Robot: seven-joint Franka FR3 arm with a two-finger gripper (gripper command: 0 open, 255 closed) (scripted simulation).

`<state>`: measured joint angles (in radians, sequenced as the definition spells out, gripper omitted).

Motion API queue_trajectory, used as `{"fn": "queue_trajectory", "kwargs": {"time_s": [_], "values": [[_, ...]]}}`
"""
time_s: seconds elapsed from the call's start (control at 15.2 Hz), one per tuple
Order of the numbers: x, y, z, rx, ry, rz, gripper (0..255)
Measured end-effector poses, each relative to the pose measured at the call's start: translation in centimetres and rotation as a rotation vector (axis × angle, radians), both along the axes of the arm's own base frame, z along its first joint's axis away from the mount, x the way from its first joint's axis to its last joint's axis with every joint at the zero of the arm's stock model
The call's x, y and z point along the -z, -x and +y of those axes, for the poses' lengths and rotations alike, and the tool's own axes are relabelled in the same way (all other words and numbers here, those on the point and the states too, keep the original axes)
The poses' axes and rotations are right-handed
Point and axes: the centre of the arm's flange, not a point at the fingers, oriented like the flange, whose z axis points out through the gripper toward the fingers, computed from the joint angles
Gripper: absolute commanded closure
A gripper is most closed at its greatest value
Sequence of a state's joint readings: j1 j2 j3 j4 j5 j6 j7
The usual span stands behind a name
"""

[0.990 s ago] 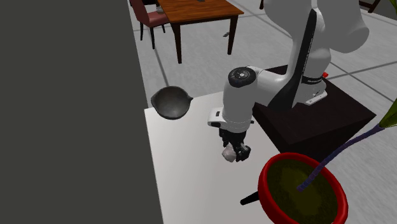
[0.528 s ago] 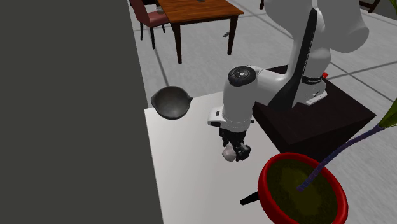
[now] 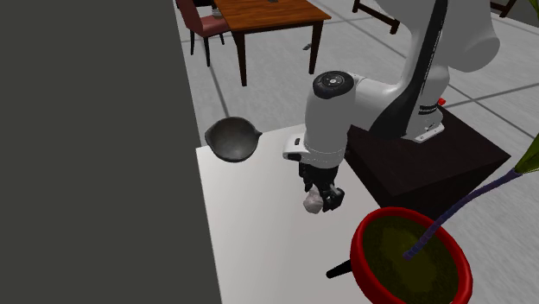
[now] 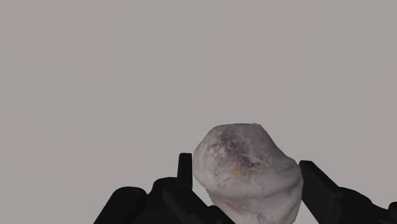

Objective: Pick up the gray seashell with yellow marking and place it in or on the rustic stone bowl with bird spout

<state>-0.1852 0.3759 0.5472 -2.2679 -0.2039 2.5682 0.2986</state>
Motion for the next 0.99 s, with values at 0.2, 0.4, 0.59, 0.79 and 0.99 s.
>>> {"fn": "queue_trajectory", "kwargs": {"time_s": [0.2,0.4,0.59,0.79,0.99], "values": [[-1.7,-0.1,-0.1,0.000,0.000,0.000,255],[-3.2,0.0,0.1,0.000,0.000,0.000,255],[-4.7,-0.1,0.0,0.000,0.000,0.000,255],[-6.4,-0.1,-0.1,0.000,0.000,0.000,255],[-7.9,0.0,0.0,0.000,0.000,0.000,255]]}}
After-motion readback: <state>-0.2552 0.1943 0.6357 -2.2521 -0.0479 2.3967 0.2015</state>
